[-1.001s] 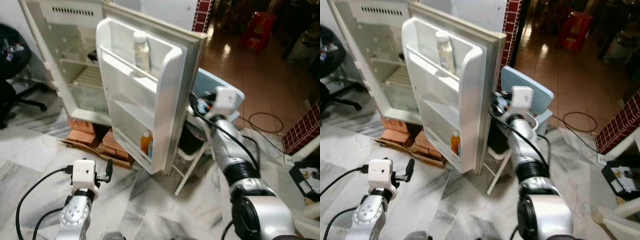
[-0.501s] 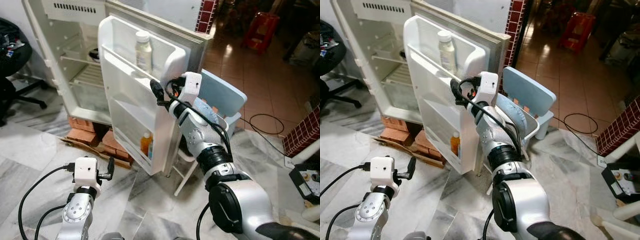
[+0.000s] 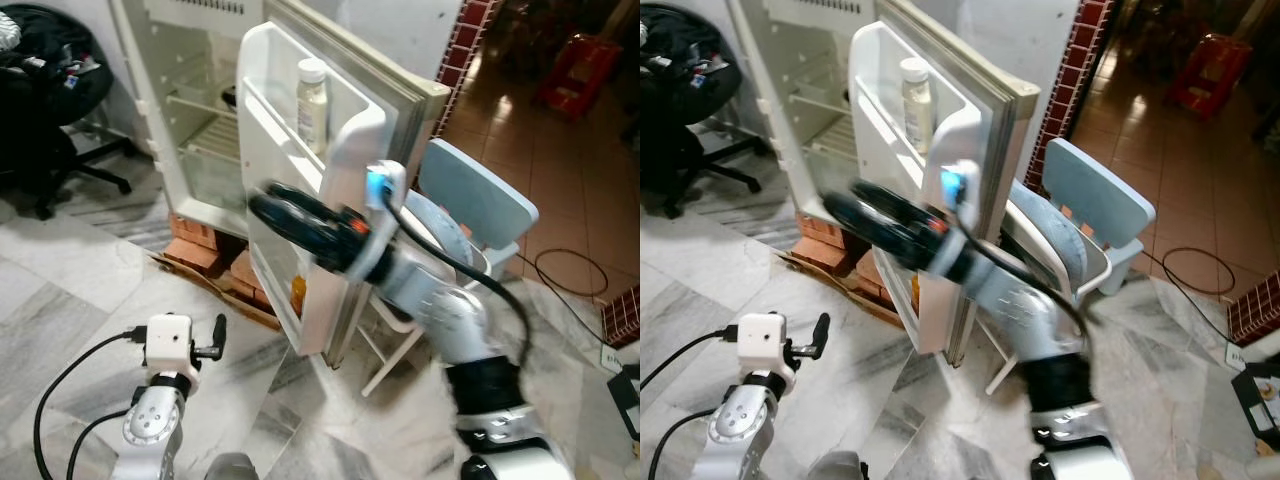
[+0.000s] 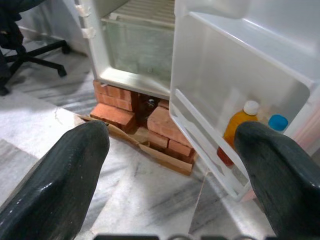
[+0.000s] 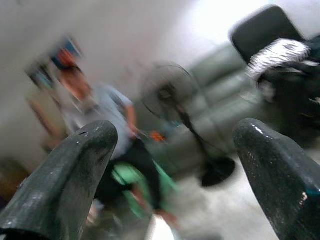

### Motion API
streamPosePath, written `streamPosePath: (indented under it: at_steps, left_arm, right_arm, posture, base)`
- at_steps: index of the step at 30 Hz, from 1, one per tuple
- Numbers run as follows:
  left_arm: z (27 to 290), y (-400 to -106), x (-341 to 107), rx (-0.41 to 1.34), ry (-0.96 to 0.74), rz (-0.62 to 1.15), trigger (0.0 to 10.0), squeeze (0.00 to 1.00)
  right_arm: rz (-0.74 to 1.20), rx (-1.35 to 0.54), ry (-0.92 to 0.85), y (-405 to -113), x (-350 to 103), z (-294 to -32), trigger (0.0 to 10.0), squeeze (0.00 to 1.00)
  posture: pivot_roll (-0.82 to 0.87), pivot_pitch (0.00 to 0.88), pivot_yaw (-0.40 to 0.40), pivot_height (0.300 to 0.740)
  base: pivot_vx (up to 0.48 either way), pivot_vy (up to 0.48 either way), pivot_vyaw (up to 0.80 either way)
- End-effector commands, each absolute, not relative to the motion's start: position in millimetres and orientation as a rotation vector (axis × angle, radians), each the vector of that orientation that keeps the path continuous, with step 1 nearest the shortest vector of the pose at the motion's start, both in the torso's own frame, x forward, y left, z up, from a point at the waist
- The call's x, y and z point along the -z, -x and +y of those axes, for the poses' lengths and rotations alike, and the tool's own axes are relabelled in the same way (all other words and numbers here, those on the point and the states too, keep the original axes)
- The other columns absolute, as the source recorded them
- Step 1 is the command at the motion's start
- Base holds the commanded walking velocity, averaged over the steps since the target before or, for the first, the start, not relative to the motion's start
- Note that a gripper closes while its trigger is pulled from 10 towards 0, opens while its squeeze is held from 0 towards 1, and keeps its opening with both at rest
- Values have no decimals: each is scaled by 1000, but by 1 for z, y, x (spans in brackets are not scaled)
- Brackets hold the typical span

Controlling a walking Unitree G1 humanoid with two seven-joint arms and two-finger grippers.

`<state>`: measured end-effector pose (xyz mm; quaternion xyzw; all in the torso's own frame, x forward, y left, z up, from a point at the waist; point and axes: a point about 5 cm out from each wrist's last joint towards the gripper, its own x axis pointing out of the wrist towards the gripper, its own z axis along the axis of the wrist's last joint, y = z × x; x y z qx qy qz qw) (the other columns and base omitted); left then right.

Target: Restocking fridge

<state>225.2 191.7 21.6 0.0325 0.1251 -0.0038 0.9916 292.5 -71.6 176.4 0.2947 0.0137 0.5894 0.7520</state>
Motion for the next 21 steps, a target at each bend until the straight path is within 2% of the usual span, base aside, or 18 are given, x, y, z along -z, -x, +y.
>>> streamPosePath:
  at_steps: [1, 3, 4, 5, 6, 9, 10, 11, 14, 15, 21]
  left_arm:
    - [186, -226, -20, 32, -61, 257, 10000, 0]
    - [186, -226, -20, 34, -62, 260, 10000, 0]
    - [184, -227, -19, 40, -64, 263, 10000, 0]
    - [184, -228, -19, 42, -66, 266, 10000, 0]
    - [184, -228, -19, 42, -66, 266, 10000, 0]
    - [183, -228, -18, 46, -68, 271, 10000, 0]
    - [183, -228, -18, 46, -68, 271, 10000, 0]
    - [184, -226, -17, 44, -70, 279, 10000, 0]
    - [184, -226, -17, 42, -72, 283, 10000, 0]
    - [184, -226, -17, 37, -71, 284, 10000, 0]
    - [183, -225, -17, 32, -69, 284, 10000, 0]
  right_arm:
    - [124, -1246, -449, -291, -154, -79, 10000, 0]
    - [177, -1204, -388, -291, -144, -84, 10000, 0]
    - [325, -1002, -145, -306, -112, -97, 10000, 0]
    - [375, -916, -16, -313, -99, -105, 10000, 0]
    - [375, -916, -16, -313, -99, -105, 10000, 0]
    - [447, -783, 311, -325, -79, -133, 10000, 0]
    - [447, -783, 311, -325, -79, -133, 10000, 0]
    - [455, -671, 303, -336, -80, -149, 10000, 0]
    - [439, -558, 289, -345, -85, -161, 10000, 0]
    - [407, -438, 313, -355, -91, -173, 10000, 0]
    - [363, -310, 321, -367, -102, -183, 10000, 0]
  posture:
    - [134, 0, -74, 740]
    - [134, 0, -75, 740]
    - [137, 0, -73, 740]
    - [140, 0, -75, 740]
    - [140, 0, -75, 740]
    - [149, 0, -80, 740]
    - [149, 0, -80, 740]
    - [152, 0, -84, 740]
    - [151, 0, -85, 740]
    - [153, 0, -90, 740]
    - [153, 0, -89, 740]
  base:
    - [0, 0, 0]
    - [0, 0, 0]
    - [0, 0, 0]
    - [0, 0, 0]
    - [0, 0, 0]
    - [0, 0, 0]
    - [0, 0, 0]
    - [0, 0, 0]
    - [0, 0, 0]
    - [0, 0, 0]
    - [0, 0, 0]
